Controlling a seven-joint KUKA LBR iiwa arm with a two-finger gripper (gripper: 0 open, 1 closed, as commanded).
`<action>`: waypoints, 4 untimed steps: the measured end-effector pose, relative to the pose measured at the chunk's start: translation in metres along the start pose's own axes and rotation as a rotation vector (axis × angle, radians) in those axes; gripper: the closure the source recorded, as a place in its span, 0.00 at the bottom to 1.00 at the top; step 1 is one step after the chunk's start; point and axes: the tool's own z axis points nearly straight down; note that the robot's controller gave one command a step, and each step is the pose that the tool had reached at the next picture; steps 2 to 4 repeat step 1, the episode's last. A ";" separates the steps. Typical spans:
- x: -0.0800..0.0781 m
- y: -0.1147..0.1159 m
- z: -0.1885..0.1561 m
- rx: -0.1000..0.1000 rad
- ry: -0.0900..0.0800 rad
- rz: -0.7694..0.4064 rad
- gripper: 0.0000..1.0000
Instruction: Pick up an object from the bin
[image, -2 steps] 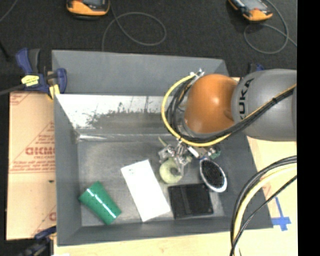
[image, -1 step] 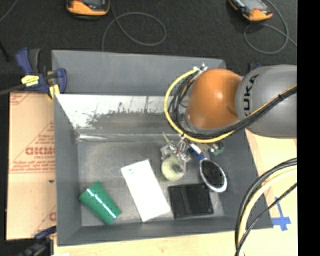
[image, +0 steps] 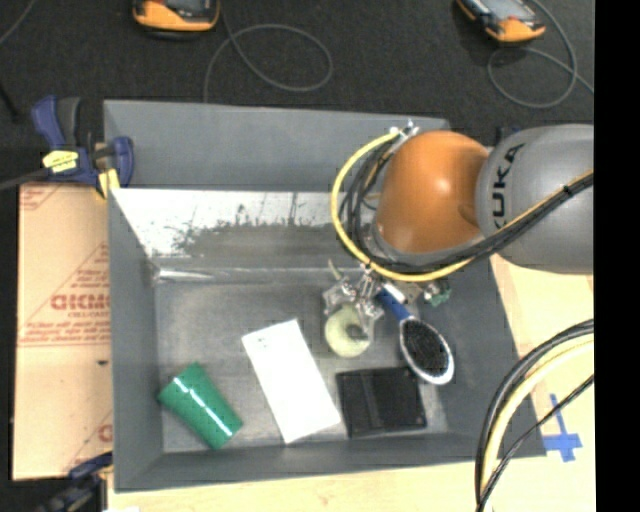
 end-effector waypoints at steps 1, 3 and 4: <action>0.000 0.000 -0.007 -0.001 0.001 0.001 1.00; 0.000 0.000 -0.007 -0.001 0.001 0.001 1.00; 0.000 0.000 -0.007 -0.001 0.001 0.001 1.00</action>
Offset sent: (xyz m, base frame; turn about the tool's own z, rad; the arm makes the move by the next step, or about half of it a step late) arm -0.0001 -0.0001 0.0697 0.0000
